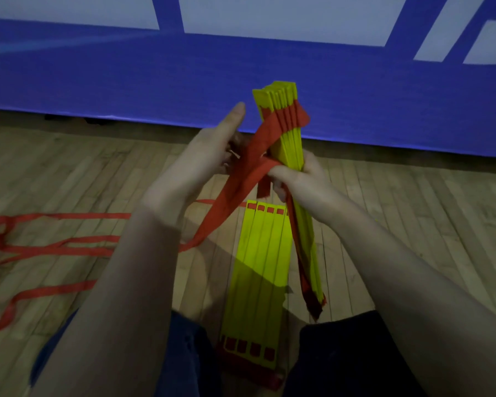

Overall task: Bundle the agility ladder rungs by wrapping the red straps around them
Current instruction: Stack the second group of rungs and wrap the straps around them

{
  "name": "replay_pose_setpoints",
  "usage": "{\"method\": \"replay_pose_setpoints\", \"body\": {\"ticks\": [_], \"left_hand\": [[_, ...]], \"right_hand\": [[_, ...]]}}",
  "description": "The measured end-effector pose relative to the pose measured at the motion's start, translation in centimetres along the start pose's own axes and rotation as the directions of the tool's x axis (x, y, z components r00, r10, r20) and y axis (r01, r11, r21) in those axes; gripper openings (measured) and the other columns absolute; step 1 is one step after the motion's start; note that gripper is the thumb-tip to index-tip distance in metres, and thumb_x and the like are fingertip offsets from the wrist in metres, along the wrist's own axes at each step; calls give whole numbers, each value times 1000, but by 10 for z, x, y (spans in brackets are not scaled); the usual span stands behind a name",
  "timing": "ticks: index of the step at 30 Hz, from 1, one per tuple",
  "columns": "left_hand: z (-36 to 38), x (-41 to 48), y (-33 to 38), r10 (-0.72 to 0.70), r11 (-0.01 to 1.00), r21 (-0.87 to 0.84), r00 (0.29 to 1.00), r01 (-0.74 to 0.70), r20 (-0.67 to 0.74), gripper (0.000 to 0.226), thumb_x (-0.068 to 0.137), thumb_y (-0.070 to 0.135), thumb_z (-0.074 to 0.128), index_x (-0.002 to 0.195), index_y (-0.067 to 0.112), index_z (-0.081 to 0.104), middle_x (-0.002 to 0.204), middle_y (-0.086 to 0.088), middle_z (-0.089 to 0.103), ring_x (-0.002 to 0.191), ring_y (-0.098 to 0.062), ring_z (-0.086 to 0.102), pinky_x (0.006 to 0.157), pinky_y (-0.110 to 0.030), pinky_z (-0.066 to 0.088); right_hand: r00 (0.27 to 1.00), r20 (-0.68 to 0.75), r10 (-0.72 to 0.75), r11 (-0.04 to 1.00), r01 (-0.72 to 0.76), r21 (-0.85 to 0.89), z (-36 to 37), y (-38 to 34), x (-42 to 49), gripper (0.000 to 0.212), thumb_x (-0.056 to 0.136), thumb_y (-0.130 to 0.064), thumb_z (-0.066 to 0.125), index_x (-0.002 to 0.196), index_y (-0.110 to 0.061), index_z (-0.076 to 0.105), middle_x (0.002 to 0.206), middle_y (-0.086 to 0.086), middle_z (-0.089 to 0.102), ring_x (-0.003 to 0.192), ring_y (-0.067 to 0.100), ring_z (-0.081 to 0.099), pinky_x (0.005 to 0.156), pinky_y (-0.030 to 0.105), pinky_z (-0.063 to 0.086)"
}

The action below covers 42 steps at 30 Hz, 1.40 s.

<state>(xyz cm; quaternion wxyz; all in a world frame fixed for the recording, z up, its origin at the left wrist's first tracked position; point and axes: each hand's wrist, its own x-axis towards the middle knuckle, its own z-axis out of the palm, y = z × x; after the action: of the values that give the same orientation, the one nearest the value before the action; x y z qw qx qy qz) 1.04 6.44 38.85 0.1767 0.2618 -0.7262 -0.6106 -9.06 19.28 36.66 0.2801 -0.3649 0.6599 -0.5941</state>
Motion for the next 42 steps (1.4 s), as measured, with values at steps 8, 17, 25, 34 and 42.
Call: {"method": "replay_pose_setpoints", "body": {"ticks": [8,17,25,34,42], "left_hand": [[9,-13,8,39,996,-90,989,-27,143,61,87,59,42,71,9,74,77,-13,69,74,-23,65,82,-36,51],[7,-18,9,93,995,5,969,-97,231,59,85,62,48,57,11,57,50,-7,55,44,-17,47,49,-22,39],[-1,-24,15,154,988,-58,970,-145,190,44,80,45,54,48,16,60,35,2,45,25,-3,25,32,-12,20],[-6,-17,2,191,969,-214,925,-124,328,13,78,4,64,90,8,68,82,-3,74,68,-9,67,65,-16,51],[-2,-18,9,182,966,-221,961,-135,206,14,72,26,79,63,16,74,72,-6,68,48,-6,51,50,-15,42]], "right_hand": [[997,-74,4,1000,-6,-24,-2,2,6,29,86,-26,63,61,-20,50,51,2,40,43,18,38,47,30,34],[999,33,-9,999,10,-33,-4,-5,-2,36,95,-20,58,60,-27,53,42,-15,48,40,-1,46,47,15,35],[995,103,-14,997,21,-71,-5,1,1,28,55,-28,68,65,-6,53,49,5,43,45,23,37,51,40,30],[997,82,6,974,13,-225,-10,9,6,34,71,-5,78,69,-31,55,46,-19,52,44,-3,48,54,20,36],[992,102,77,951,-42,-306,-7,12,8,30,72,-5,77,65,-19,52,53,-7,46,45,8,44,49,25,38]]}}
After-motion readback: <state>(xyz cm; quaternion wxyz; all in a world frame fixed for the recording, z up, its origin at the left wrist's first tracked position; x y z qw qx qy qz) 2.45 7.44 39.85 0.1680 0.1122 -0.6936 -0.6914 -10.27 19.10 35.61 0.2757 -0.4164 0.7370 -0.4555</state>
